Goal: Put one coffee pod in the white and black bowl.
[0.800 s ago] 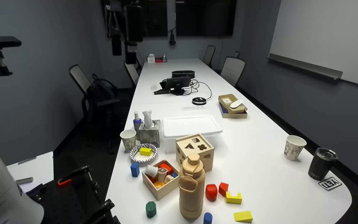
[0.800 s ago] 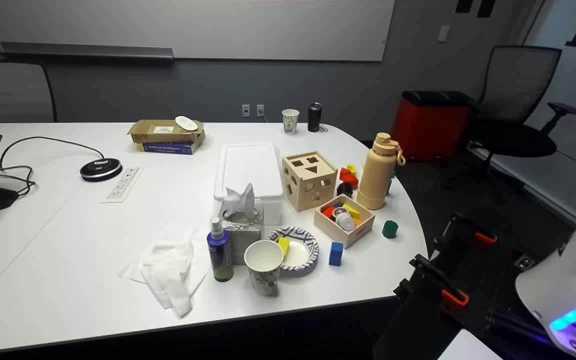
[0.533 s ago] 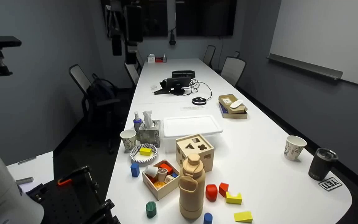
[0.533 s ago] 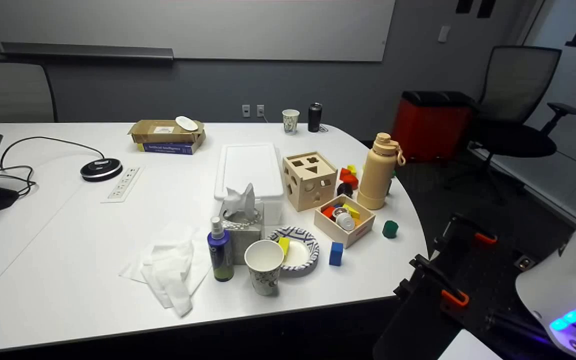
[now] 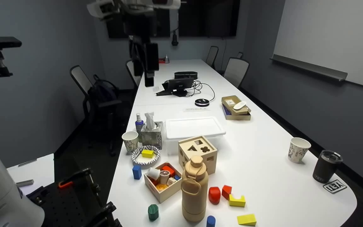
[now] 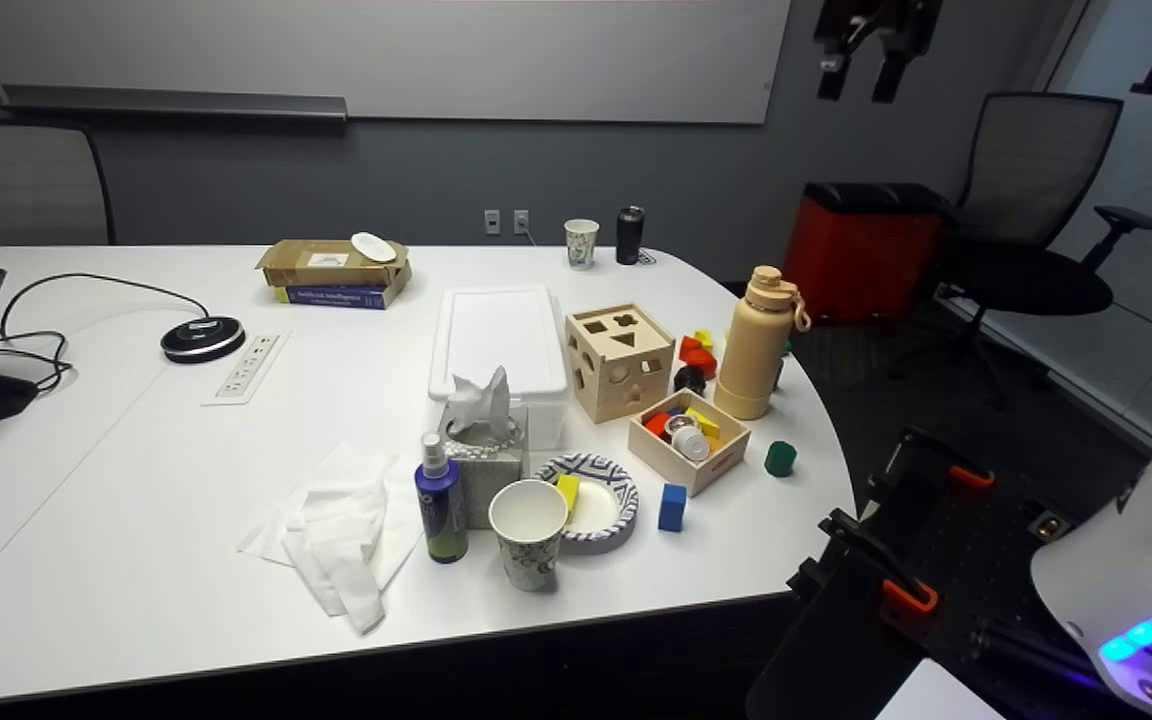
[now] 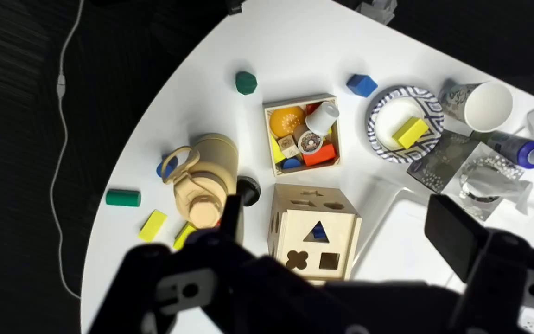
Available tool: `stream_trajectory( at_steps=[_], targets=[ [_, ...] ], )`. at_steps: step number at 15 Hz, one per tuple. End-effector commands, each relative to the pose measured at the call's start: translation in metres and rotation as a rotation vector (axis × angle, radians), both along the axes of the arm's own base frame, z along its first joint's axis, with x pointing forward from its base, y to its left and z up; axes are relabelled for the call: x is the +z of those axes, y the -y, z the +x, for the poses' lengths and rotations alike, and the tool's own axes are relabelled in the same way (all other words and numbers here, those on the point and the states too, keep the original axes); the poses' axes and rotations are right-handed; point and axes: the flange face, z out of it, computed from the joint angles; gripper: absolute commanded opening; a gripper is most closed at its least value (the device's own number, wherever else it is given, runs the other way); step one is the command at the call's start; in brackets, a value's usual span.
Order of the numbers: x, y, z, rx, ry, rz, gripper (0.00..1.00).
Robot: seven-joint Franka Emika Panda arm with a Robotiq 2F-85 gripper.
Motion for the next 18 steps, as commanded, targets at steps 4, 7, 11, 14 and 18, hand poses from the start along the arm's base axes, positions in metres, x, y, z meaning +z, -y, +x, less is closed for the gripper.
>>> stream_trajectory(
  at_steps=[4,7,11,14,18],
  targets=[
    [-0.152,-0.013,0.062,-0.171,-0.019,0.033,1.0],
    [-0.221,-0.018,0.069,-0.17,-0.062,0.027,1.0],
    [-0.301,-0.029,0.066,-0.165,-0.154,-0.002,1.0],
    [-0.351,-0.04,0.058,-0.172,-0.214,-0.024,1.0],
    [-0.394,-0.063,0.051,-0.175,-0.234,-0.049,1.0]
  ],
)
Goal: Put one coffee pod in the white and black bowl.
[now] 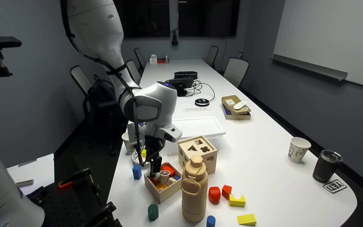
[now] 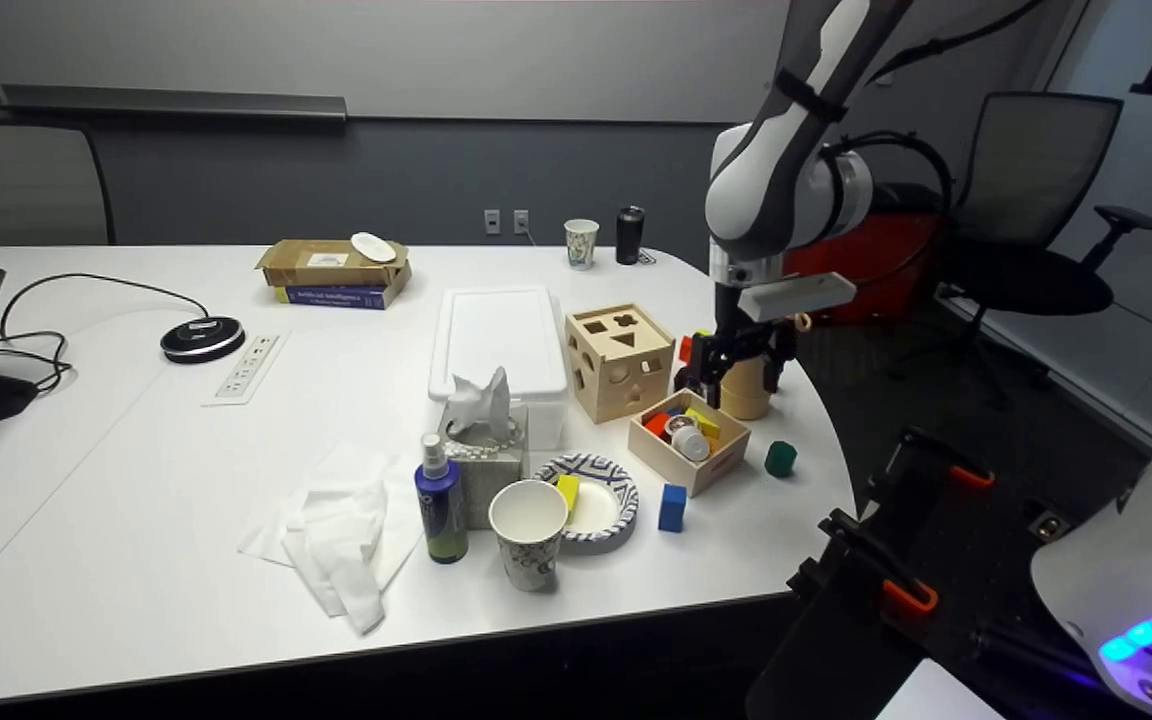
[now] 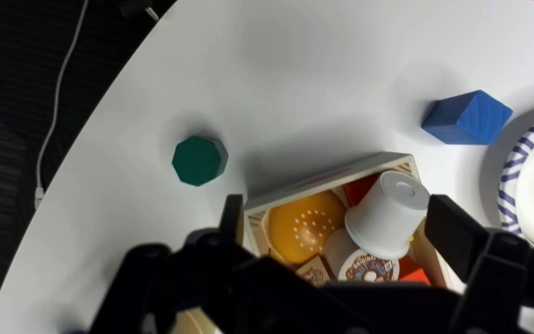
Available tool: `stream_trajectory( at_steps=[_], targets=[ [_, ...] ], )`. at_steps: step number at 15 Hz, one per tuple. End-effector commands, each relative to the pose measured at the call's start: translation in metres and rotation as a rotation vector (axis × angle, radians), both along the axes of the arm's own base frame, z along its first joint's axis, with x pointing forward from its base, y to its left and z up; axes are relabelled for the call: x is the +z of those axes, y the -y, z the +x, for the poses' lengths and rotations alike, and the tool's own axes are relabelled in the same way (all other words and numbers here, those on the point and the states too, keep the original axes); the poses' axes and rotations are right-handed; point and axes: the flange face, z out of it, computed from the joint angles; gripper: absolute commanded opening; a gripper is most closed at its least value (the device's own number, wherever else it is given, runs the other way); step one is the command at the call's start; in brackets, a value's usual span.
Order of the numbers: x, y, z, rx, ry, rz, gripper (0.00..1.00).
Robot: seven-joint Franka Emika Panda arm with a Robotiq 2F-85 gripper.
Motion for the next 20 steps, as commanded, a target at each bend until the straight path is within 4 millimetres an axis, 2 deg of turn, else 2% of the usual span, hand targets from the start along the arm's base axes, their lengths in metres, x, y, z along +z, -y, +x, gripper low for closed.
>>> stream_trajectory(
  at_steps=[1,4,8,15,19,20],
  targets=[
    [-0.028,-0.021,0.004,-0.014,0.017,-0.027,1.0],
    [-0.041,-0.038,0.011,-0.014,0.056,-0.037,1.0],
    [-0.045,-0.048,0.019,-0.008,0.09,-0.046,1.0],
    [-0.062,-0.042,0.02,-0.003,0.1,-0.079,1.0],
    [-0.065,-0.037,0.022,-0.006,0.113,-0.085,1.0],
    [-0.065,-0.037,0.022,-0.004,0.112,-0.085,0.89]
  ],
)
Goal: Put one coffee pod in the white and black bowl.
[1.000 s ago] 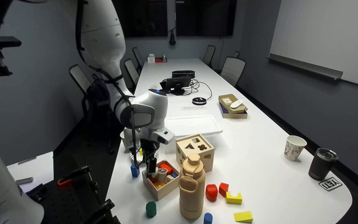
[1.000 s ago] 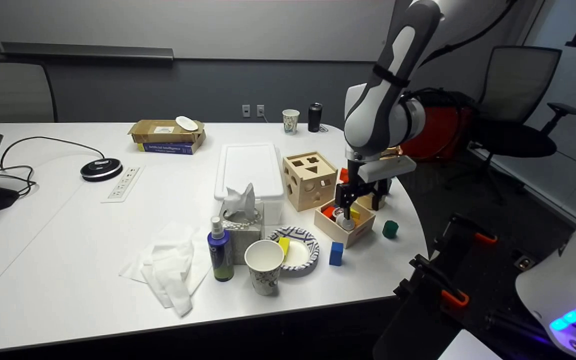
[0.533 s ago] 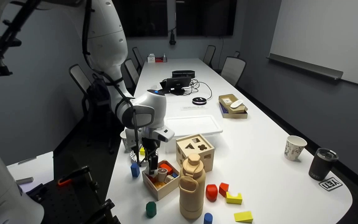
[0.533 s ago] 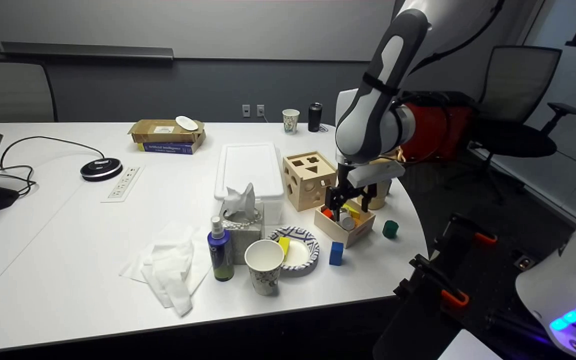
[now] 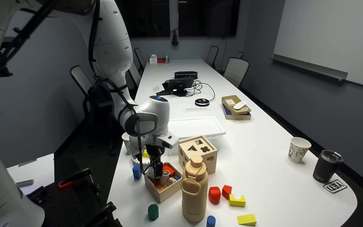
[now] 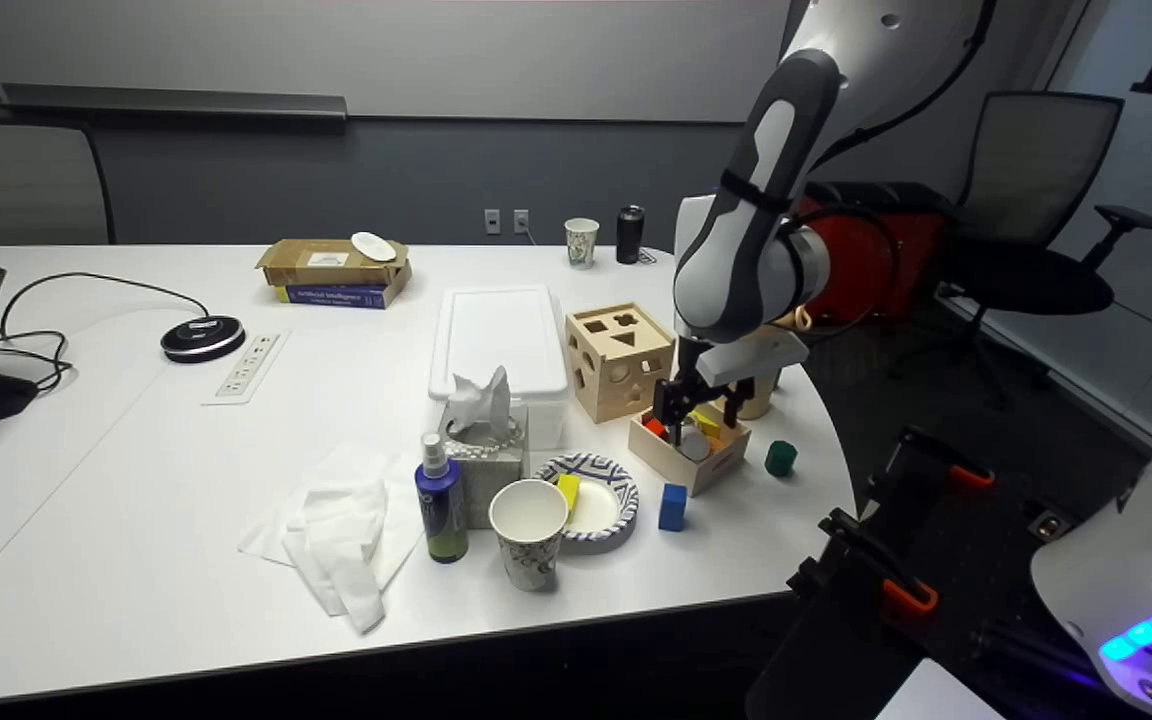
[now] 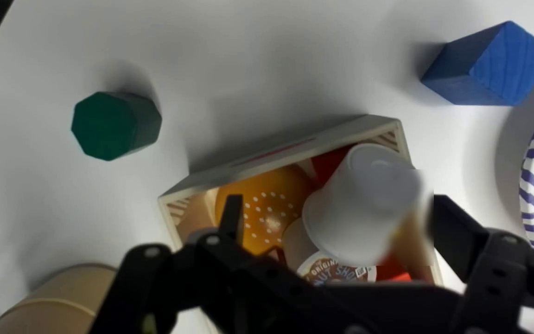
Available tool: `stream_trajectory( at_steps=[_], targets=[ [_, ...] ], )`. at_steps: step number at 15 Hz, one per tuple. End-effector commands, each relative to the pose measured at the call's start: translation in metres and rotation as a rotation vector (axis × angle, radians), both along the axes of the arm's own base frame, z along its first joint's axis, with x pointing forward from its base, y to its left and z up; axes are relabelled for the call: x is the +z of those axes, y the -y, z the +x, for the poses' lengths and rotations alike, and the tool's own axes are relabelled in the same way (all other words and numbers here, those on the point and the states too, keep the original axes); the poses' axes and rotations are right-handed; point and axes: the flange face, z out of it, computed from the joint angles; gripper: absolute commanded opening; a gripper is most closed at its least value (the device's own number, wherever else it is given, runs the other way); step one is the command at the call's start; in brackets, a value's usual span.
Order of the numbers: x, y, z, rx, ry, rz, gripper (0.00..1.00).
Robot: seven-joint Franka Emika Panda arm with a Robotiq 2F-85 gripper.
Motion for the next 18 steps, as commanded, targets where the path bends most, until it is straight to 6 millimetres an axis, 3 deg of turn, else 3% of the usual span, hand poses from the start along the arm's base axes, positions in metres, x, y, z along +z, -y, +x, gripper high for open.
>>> stream_trajectory(
  at_steps=[1,9,13,18],
  targets=[
    [0.0,-0.002,0.002,-0.007,0.017,-0.013,0.72],
    [0.001,0.0,0.0,-0.012,0.009,-0.012,0.13],
    [0.009,0.0,0.001,-0.024,0.012,-0.002,0.06],
    [0.033,-0.005,-0.003,-0.022,0.005,-0.017,0.07]
  ],
)
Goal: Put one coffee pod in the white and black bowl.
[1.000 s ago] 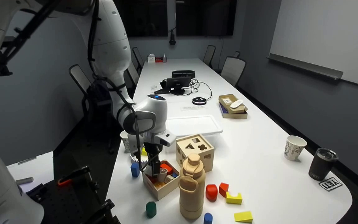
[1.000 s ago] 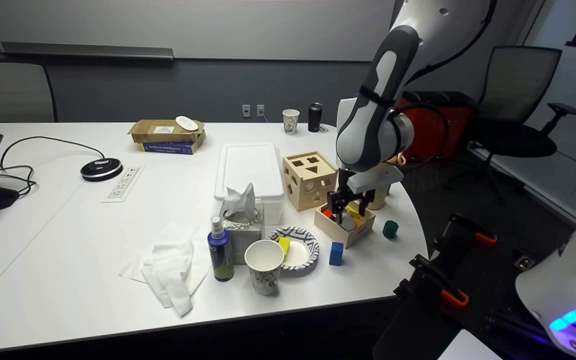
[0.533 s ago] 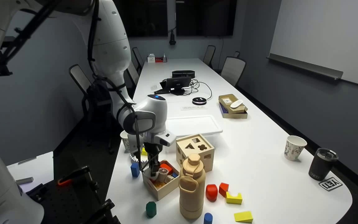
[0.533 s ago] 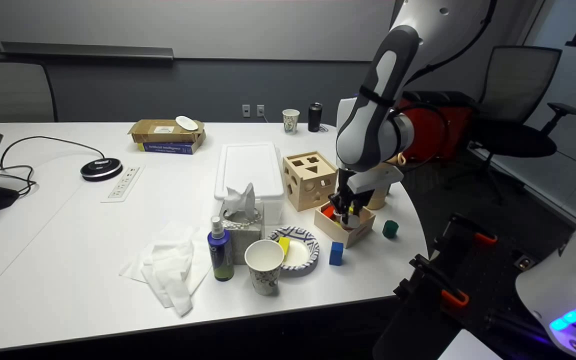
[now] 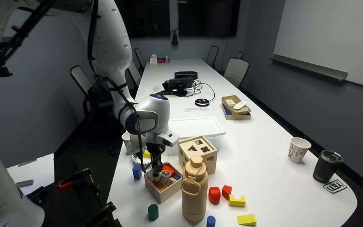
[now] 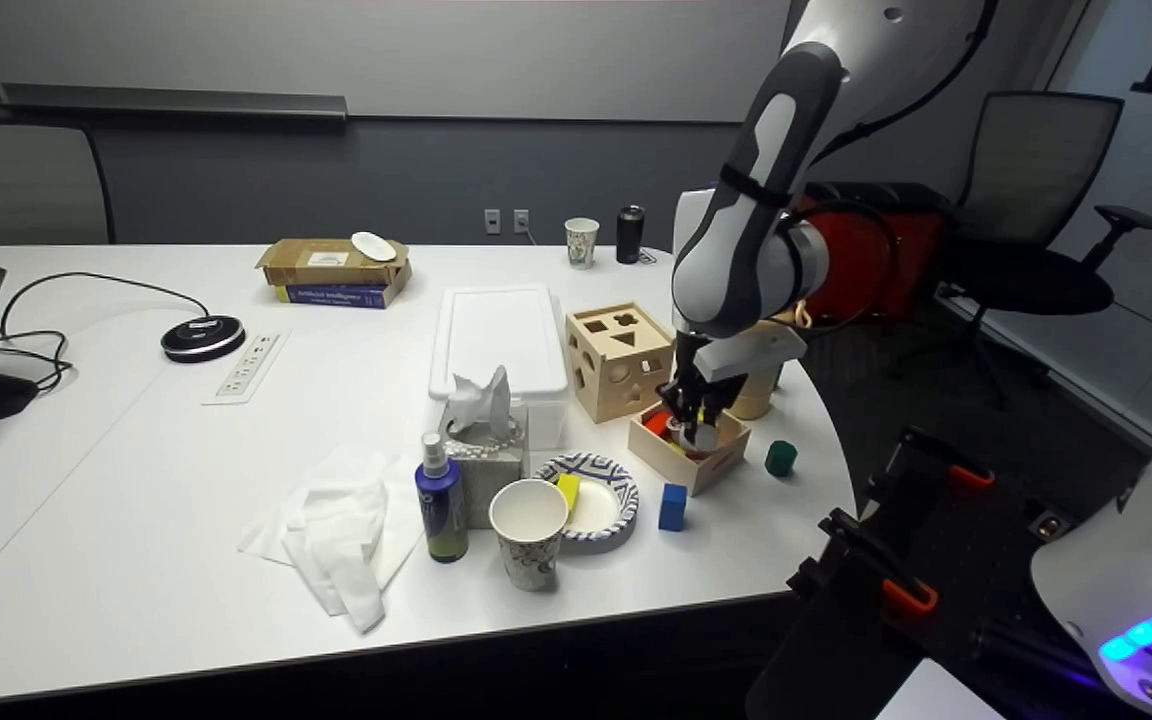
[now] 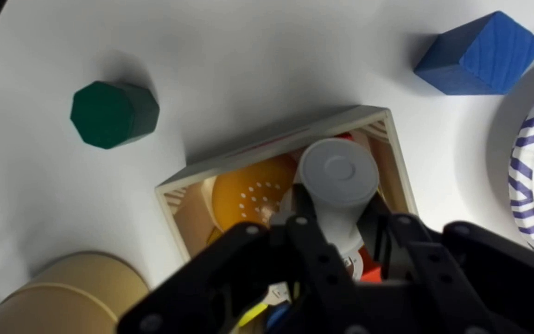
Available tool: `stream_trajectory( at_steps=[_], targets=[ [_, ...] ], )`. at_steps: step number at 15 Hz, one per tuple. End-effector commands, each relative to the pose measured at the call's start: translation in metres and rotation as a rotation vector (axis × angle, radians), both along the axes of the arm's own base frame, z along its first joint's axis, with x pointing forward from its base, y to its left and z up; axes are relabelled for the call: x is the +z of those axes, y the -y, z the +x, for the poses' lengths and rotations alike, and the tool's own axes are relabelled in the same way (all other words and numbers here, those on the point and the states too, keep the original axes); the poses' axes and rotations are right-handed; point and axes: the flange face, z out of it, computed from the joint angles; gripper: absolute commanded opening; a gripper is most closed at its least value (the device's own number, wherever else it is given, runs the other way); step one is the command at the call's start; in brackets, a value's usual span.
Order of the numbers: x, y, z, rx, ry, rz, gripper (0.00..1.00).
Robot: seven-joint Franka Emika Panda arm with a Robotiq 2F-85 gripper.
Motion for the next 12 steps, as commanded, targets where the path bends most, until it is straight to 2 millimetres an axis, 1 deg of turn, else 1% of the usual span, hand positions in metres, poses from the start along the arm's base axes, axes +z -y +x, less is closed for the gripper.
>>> stream_trajectory(
  at_steps=[1,4,6,8,12],
  targets=[
    [0.031,-0.005,-0.008,-0.019,-0.009,-0.02,0.07],
    [0.05,-0.014,-0.01,0.001,-0.012,-0.031,0.07],
    [0.058,-0.032,-0.01,0.054,0.004,-0.023,0.07],
    [0.06,-0.053,-0.009,0.121,0.045,-0.014,0.07],
    [0.049,-0.093,0.0,0.226,0.087,-0.021,0.07]
  ],
)
